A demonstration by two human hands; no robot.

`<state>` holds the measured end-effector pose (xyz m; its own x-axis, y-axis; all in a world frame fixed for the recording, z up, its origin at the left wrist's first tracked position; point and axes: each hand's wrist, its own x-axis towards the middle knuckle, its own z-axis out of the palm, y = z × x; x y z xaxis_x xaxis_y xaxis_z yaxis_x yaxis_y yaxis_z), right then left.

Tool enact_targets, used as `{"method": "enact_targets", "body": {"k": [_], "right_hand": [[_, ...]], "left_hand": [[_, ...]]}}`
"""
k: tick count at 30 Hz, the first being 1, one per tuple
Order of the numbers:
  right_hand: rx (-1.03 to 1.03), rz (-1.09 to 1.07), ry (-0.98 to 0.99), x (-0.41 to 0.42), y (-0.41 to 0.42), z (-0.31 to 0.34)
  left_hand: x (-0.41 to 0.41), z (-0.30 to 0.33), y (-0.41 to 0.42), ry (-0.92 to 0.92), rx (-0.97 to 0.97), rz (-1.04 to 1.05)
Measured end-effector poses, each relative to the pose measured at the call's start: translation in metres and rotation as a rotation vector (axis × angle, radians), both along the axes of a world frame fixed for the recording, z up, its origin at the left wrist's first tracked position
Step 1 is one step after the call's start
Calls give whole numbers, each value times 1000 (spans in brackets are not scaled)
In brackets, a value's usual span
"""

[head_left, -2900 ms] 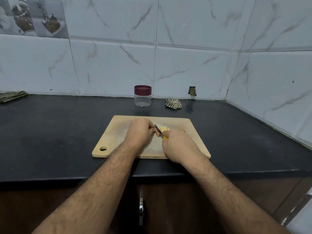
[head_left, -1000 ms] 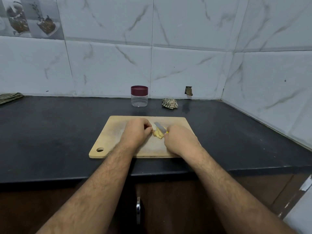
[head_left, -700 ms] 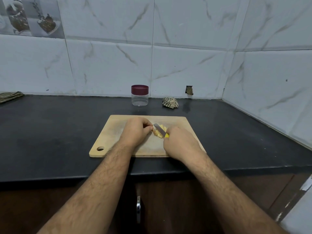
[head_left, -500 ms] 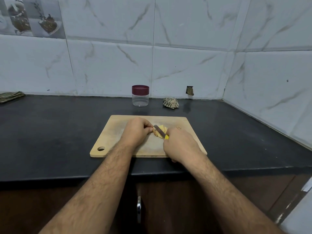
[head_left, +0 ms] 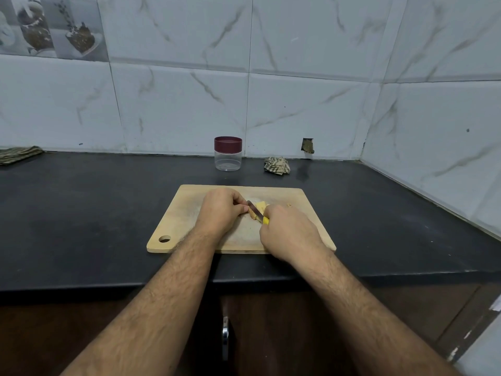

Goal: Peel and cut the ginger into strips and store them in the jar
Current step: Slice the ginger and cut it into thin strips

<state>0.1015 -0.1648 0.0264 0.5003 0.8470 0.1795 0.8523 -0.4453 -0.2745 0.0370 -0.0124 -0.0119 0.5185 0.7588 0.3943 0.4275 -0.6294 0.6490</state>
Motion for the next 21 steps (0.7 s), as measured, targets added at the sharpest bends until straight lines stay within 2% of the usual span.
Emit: {"method": "enact_targets", "body": {"k": [21], "right_hand": [[-9, -1, 14, -1, 11, -3]], "left_hand": [[0, 1, 2, 20, -20, -3]]}}
